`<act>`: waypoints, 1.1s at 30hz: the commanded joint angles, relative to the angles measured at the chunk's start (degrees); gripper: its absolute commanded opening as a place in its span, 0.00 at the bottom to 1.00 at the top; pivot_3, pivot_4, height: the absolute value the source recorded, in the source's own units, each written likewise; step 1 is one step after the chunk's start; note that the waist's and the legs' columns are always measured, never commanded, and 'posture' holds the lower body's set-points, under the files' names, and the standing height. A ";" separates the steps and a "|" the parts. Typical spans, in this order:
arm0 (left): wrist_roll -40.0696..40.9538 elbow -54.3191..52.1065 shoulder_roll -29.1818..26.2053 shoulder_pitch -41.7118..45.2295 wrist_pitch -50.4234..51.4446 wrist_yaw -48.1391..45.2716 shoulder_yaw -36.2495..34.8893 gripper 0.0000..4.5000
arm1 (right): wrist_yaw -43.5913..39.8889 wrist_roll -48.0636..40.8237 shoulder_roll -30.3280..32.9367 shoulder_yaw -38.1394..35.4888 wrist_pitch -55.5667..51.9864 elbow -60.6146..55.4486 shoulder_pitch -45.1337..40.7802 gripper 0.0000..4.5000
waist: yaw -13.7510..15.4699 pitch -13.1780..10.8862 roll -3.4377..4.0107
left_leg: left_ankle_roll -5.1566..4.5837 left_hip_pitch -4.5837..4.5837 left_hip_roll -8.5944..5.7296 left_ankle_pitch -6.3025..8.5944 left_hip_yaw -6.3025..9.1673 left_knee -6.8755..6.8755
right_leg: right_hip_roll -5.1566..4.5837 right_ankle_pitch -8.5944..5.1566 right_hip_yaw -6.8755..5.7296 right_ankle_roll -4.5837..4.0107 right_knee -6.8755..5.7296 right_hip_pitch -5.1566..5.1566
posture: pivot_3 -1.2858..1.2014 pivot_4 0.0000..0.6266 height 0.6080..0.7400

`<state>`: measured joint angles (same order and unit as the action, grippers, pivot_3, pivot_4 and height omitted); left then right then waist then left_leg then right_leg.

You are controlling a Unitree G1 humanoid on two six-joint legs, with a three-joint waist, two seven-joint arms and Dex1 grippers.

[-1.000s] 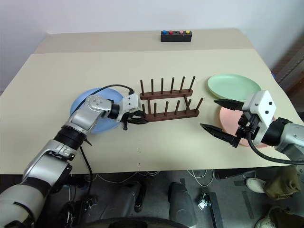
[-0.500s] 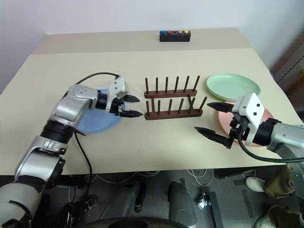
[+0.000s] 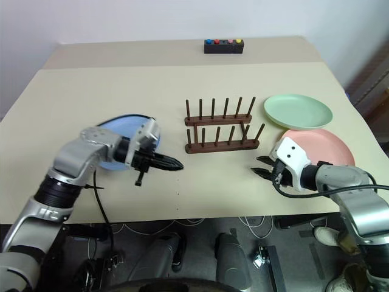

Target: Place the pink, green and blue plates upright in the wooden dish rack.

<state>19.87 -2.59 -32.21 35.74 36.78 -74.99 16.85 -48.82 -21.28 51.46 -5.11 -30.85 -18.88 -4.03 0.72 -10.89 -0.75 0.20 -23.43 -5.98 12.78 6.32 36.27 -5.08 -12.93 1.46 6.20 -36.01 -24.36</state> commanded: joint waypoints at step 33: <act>-22.98 46.76 16.99 21.13 -32.37 28.40 1.57 0.00 | 11.12 24.65 -14.37 13.34 21.72 36.36 -28.33 0.01 | -0.44 0.01 0.00 | 0.06 0.03 -0.14 -0.05 -0.01 -0.01 | 0.09 0.04 -0.02 0.06 -0.11 -0.05 | 0.52 0.24 1.00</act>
<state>-2.72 42.64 -15.48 54.39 6.80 -47.16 20.38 -38.52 2.54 37.49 8.70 -11.41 16.12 -30.00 0.29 -10.89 -0.75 0.26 -23.40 -6.12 12.73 6.32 36.26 -4.99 -12.89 1.44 6.26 -36.13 -24.41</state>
